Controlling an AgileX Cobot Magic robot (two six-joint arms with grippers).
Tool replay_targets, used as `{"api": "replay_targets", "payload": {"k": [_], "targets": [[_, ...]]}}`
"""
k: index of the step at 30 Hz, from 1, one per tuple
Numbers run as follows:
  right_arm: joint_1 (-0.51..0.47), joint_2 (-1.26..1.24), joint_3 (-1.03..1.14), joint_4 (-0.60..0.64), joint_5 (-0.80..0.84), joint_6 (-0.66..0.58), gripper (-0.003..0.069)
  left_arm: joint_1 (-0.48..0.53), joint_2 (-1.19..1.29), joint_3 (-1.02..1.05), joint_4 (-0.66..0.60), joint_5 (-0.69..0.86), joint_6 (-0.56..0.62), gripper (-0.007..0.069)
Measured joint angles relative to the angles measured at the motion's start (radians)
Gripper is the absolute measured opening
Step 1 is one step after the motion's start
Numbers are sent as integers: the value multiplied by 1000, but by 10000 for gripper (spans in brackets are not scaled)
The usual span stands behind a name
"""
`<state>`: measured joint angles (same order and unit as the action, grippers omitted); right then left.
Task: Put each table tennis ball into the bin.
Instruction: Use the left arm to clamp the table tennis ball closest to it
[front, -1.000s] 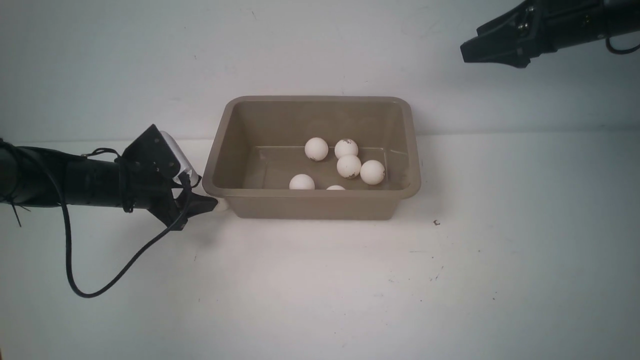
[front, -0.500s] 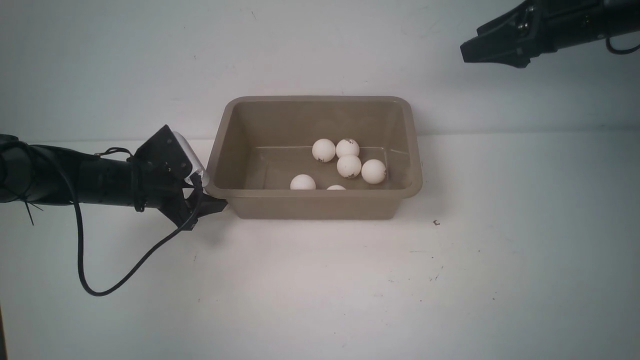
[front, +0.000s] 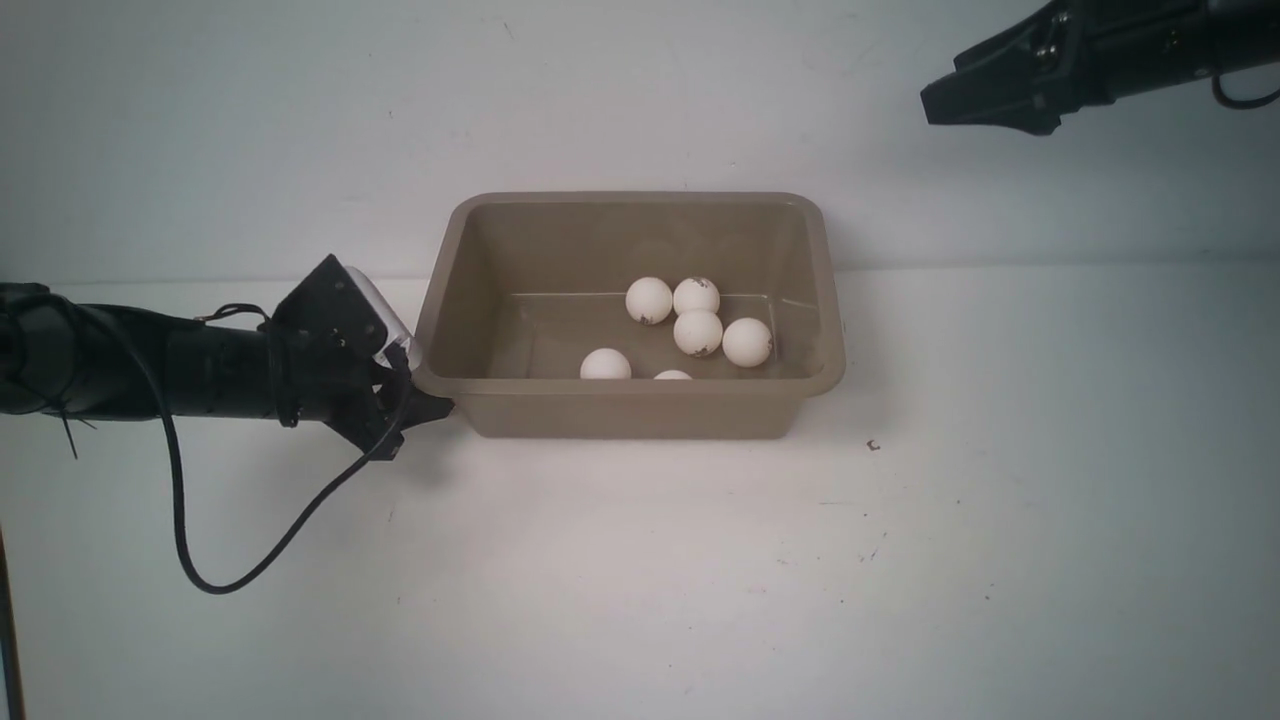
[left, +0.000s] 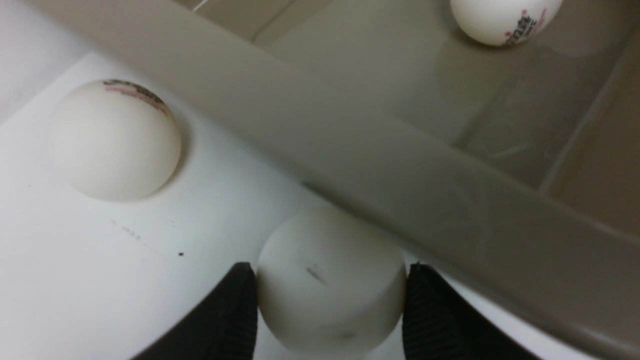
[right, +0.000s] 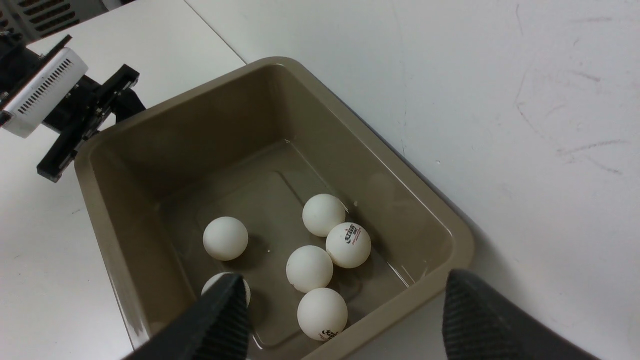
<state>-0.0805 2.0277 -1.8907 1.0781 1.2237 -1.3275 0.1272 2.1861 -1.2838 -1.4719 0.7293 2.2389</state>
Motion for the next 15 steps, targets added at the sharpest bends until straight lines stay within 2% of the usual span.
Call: {"api": "replay_targets", "payload": {"k": [6,11,13,15], "targets": [[0,0,0,0,0,0,474,19,-25,-6,37,-54,-11,335],[0,0,0,0,0,0,474,84,-97,-6,91,-135,-74,335],[0,0,0,0,0,0,473,104,-115,-6,91,-123,-94,335],[0,0,0,0,0,0,474,125,-144,-6,83,-25,-105,335]]}}
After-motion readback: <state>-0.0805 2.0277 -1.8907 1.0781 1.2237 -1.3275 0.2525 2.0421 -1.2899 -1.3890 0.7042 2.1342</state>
